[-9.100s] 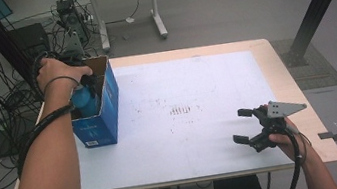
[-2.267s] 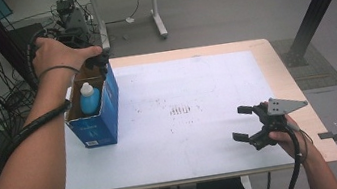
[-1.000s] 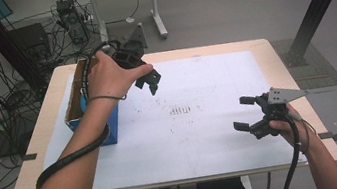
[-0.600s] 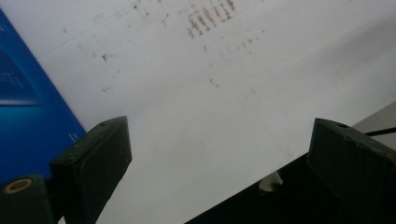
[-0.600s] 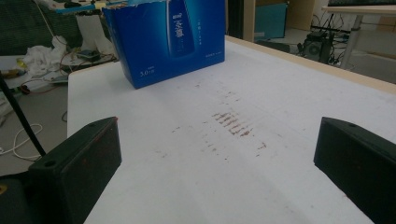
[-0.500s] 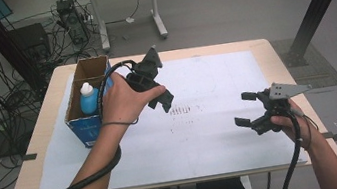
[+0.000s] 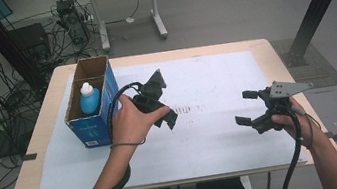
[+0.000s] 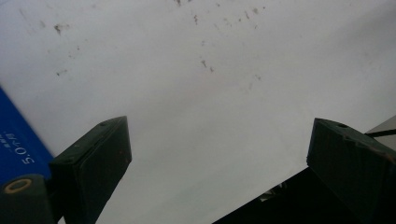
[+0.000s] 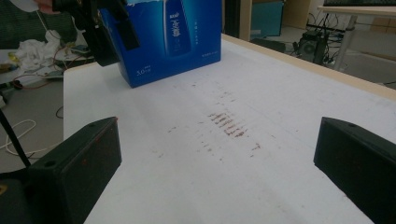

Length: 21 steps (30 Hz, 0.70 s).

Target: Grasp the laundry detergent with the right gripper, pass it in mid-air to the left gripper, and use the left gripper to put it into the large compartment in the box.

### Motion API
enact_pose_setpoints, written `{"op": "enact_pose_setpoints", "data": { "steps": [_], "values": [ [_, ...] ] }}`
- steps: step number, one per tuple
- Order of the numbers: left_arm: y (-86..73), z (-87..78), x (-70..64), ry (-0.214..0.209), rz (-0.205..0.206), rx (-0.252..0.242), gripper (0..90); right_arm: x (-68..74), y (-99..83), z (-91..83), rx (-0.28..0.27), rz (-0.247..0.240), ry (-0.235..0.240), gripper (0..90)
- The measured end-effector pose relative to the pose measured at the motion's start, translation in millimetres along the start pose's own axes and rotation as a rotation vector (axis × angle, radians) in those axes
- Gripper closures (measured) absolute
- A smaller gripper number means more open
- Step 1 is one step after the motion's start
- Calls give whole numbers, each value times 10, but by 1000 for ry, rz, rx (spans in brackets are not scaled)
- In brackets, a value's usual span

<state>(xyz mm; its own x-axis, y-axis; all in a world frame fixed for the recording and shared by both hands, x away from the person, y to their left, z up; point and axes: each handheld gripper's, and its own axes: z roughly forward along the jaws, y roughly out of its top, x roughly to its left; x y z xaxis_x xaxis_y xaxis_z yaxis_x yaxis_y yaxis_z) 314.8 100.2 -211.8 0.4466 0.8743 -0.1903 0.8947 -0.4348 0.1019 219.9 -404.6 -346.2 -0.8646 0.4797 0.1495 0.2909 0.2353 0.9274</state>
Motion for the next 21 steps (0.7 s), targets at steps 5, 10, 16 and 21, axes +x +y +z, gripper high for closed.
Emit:
{"op": "enact_pose_setpoints", "data": {
  "steps": [5,10,16,21],
  "values": [
    [-14,70,-15,-1,-6,2,69,9,15,9,0,-4,-1,9],
    [-20,154,-12,-19,-13,9,70,29,40,15,-2,-10,-4,9],
    [-33,193,-9,-21,-14,10,70,37,39,12,3,-11,-6,9],
    [-38,215,35,-45,-20,13,69,42,40,2,-1,-12,-9,9]
  ]
}}
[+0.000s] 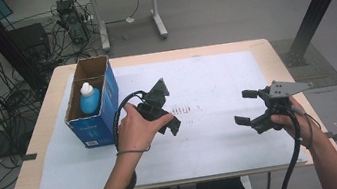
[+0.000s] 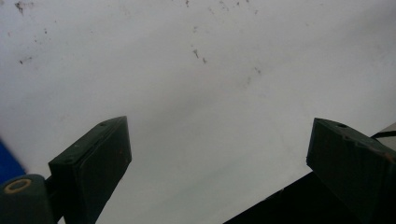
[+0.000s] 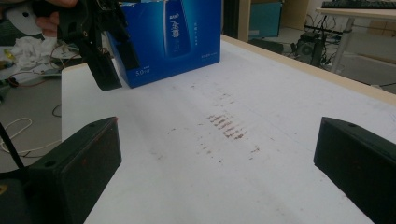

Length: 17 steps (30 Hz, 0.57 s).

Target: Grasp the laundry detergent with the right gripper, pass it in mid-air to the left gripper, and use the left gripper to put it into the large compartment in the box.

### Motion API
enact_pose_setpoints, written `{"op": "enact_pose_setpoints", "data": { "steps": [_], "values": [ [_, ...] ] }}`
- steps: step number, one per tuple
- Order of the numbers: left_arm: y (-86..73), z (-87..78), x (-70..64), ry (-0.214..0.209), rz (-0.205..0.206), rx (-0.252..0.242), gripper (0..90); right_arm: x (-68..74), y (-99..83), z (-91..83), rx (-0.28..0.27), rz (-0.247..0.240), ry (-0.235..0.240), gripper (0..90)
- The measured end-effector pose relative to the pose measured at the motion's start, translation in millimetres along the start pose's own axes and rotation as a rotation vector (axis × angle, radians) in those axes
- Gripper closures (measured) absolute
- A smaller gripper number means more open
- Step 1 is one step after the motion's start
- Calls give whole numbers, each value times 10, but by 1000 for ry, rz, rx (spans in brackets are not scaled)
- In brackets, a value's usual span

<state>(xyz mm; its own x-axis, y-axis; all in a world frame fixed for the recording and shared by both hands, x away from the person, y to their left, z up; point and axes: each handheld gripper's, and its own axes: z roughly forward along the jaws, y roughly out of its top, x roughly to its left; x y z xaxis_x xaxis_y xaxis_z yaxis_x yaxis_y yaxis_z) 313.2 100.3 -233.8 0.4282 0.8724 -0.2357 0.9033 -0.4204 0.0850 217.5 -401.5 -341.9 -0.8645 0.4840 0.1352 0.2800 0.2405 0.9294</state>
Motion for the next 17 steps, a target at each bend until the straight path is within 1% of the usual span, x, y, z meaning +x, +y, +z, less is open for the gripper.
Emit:
{"op": "enact_pose_setpoints", "data": {
  "steps": [5,7,8,10,11,13,14,16,17],
  "values": [
    [-11,14,20,-6,-4,0,69,11,-5,-14,-3,1,-4,9],
    [-7,21,15,-1,-3,5,69,17,-7,-14,-3,0,-5,9],
    [-13,26,33,-10,-7,2,69,22,-7,-14,-2,0,-6,9],
    [-9,36,24,-4,-10,7,69,28,-7,-14,0,0,-5,9],
    [-12,43,38,-11,-10,8,69,36,-11,-15,-3,-1,-6,9],
    [-14,43,31,-7,-9,9,69,53,-11,-23,-7,-1,-7,9],
    [-29,38,25,-8,-8,2,69,59,-11,-28,-10,-1,-8,9],
    [-26,30,27,-13,-9,5,68,63,-9,-31,-10,-1,-7,9],
    [-35,20,12,-6,-7,1,68,69,-5,-34,-9,-4,-9,9]
  ]
}}
